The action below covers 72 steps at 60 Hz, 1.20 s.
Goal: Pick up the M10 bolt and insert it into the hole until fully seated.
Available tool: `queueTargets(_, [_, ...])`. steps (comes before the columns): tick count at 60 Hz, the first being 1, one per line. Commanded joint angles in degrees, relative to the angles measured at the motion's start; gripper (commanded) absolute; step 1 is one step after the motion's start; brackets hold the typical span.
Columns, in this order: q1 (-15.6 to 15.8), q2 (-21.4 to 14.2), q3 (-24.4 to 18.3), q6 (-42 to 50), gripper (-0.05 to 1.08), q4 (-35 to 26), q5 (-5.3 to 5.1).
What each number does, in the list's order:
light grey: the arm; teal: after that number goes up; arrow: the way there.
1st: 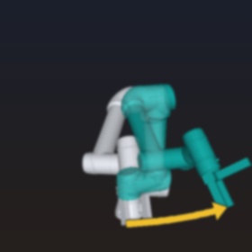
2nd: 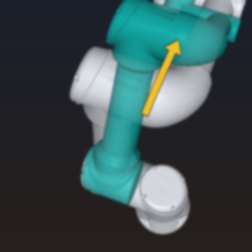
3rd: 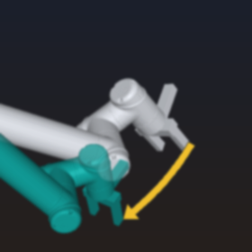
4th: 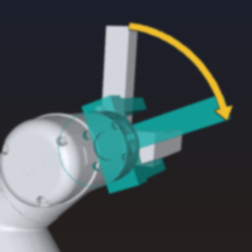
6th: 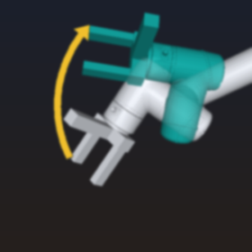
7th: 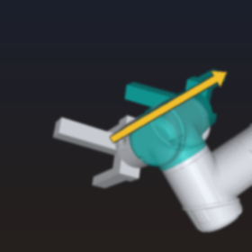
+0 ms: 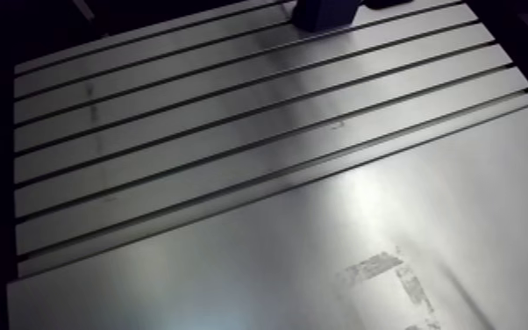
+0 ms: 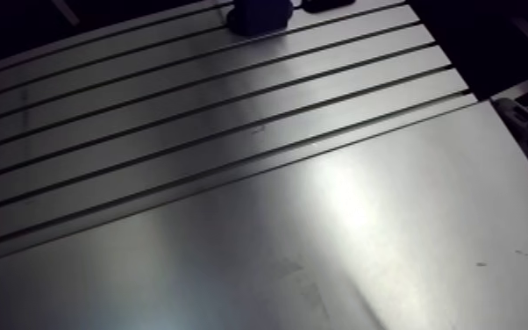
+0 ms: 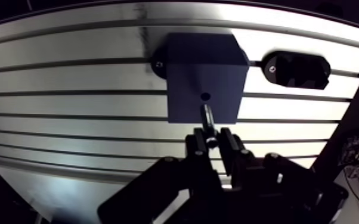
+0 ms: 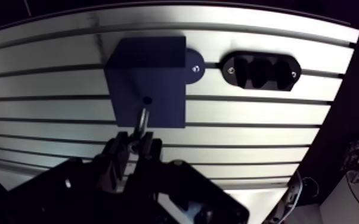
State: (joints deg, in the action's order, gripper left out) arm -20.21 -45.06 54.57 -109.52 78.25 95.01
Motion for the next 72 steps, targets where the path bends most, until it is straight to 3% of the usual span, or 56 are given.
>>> queueTargets(1, [0.0,-0.1,0.3,0.1,1.07,1.1,1.05])
queueTargets(72, [0.6,-0.2,1.3,0.0,1.07,1.3,1.27])
